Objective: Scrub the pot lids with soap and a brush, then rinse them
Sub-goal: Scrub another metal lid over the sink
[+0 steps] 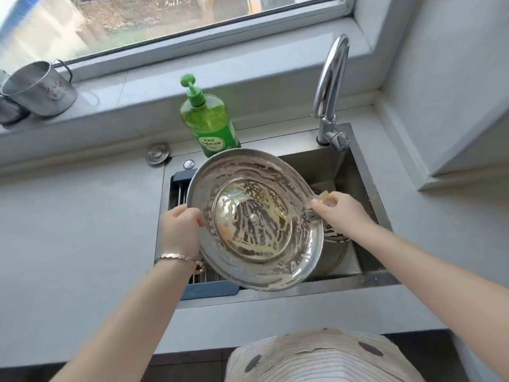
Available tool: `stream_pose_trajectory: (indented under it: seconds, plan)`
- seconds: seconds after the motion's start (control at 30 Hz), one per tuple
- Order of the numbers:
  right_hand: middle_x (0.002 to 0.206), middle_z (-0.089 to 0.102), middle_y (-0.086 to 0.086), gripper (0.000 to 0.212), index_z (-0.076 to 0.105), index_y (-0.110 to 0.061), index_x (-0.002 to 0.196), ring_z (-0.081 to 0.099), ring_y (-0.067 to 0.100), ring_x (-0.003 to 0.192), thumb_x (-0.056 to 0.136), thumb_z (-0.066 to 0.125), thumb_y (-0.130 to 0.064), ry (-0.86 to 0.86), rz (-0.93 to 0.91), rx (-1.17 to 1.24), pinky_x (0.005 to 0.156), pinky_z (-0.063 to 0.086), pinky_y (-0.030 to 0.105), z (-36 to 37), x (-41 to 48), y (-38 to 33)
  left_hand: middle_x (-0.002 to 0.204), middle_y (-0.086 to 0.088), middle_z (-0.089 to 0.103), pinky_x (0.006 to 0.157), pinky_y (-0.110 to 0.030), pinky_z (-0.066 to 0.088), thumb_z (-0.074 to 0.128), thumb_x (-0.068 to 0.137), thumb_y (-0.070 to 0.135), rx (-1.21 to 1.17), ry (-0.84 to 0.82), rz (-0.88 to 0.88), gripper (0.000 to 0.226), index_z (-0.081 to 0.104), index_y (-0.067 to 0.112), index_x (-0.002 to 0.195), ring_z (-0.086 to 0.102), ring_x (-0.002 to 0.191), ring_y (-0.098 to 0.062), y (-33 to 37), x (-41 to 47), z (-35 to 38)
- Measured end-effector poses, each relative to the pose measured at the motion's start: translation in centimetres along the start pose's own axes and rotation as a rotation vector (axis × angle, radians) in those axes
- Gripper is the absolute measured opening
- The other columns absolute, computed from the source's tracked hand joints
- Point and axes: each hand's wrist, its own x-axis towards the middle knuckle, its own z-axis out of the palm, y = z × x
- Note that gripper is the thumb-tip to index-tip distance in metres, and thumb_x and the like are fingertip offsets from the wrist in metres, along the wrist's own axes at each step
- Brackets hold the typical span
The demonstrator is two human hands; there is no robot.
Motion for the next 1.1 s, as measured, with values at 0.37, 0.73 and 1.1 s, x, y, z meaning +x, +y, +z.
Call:
stream_pose_trajectory:
  seconds: [0.37,0.73,1.1]
  plan:
    - [0.097,0.065,0.003,0.039,0.057,-0.013,0.106,0.063,0.019,0.087,0.083,0.06,-0.044,-0.24,0.103,0.171,0.075,0.049,0.03,6.3,-5.0,-1.3,0.048,0.001,0.029,0.04,-0.021,0.021,0.04,0.072,-0.009,-0.167,0.404,0.025,0.029,0.033,0.011,0.052,0.028,0.041,-0.009,-0.1,-0.7,3.7]
    - [0.076,0.071,0.005,0.035,0.06,-0.004,0.086,0.032,0.007,0.044,0.071,0.078,-0.03,-0.005,0.412,0.847,0.035,0.024,0.016,-1.1,-2.9,-0.1,0.082,-0.013,0.06,0.055,-0.039,0.051,0.045,0.083,-0.004,-0.465,-0.012,-0.672,0.015,0.053,0.001,0.095,0.059,0.07,-0.028,-1.0,-0.2,2.9]
    - [0.03,0.027,-0.005,0.028,0.031,-0.011,0.058,0.02,0.005,0.025,0.066,0.045,0.011,0.286,0.446,0.872,0.034,0.02,0.014,-3.4,-2.6,-0.2,0.156,-0.003,0.007,0.115,-0.035,0.011,0.052,0.09,0.042,0.675,-0.524,0.332,0.059,0.03,0.025,0.143,0.005,0.144,-0.019,-3.6,-3.6,6.5]
